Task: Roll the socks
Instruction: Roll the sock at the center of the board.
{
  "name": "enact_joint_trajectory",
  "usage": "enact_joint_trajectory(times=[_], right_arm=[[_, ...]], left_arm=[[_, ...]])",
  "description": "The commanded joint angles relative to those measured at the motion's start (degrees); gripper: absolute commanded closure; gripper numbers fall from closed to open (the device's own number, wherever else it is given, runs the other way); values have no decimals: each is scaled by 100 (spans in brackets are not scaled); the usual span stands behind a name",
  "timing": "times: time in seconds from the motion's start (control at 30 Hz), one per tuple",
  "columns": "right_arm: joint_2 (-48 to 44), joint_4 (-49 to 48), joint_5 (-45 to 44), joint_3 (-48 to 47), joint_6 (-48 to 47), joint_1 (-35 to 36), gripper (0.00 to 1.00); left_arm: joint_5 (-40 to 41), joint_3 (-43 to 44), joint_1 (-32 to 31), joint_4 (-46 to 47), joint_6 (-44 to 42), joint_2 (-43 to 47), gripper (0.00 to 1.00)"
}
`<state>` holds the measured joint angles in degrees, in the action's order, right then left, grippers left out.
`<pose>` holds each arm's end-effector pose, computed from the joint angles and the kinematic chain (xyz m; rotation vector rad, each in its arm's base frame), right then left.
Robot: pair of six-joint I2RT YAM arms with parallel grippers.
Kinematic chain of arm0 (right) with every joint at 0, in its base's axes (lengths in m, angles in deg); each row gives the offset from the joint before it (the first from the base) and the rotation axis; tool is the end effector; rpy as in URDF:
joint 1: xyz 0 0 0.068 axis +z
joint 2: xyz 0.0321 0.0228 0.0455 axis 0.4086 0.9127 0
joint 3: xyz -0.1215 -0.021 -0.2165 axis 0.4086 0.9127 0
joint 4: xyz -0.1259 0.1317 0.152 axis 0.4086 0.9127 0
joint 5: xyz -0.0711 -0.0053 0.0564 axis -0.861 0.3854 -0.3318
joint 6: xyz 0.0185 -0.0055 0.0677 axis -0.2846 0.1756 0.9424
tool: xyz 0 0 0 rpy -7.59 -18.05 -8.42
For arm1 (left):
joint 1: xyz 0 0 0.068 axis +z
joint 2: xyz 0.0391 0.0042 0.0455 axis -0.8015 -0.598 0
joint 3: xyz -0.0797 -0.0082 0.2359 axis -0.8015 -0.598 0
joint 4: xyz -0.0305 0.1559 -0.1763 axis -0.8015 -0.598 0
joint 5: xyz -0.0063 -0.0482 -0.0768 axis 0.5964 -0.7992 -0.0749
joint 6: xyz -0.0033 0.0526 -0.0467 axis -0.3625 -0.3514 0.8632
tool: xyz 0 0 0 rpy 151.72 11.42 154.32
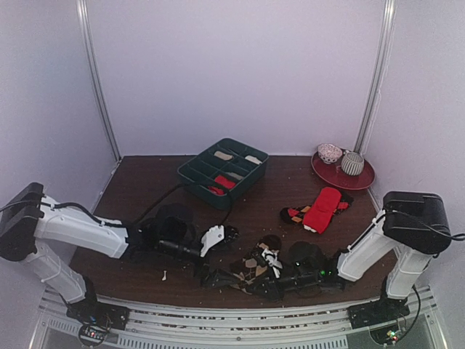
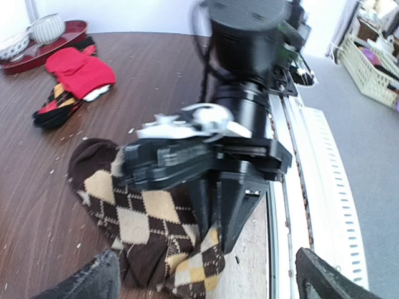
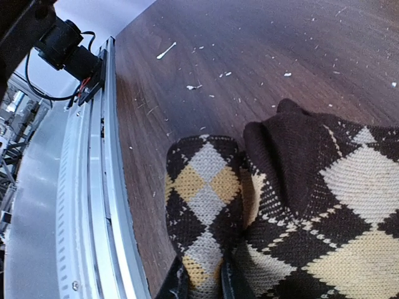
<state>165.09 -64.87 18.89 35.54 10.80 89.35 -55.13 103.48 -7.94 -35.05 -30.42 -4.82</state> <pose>0.0990 0.2647 0.0906 -1.0191 2.0489 1.3064 0.1246 -0.2775 0.1727 1.3625 1.7937 -1.0846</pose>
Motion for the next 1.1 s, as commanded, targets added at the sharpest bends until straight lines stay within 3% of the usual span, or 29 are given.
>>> enact_joint_trajectory(times=[0.0,0.23,0.3,0.37,0.57,0.63,0.7,0.73,0.9,1.07], right_arm=[[535,1476,1162,246,688,-245,90],[802,1498,1644,217,718,-676,90],[850,1688,1662,117,607,-687,90],[887,1760,1682,85,564,-702,90],[915,1875,1687,51,490,-730,90],[921,1906,1682,55,484,-731,90],[925,1975,1658,26,465,-734,90],[888,2008,1620,9,432,-734,91],[252,2476,1291,-96,258,-736,86],[-1358,3253,438,-139,-76,-697,75]], left_arm=[[4,-112,-124,787,-487,-548,5],[-142,-115,-225,836,-593,-1381,14],[-201,-42,-225,798,-611,-1509,23],[-207,45,-225,775,-622,-1644,38],[-141,275,-225,744,-525,-2018,56],[-195,293,-225,752,-460,-2053,68],[-216,307,-225,741,-376,-2071,94],[-194,312,-225,704,-316,-2084,100],[-56,459,-216,189,97,-2341,100],[-152,776,-65,-928,879,-2696,100]])
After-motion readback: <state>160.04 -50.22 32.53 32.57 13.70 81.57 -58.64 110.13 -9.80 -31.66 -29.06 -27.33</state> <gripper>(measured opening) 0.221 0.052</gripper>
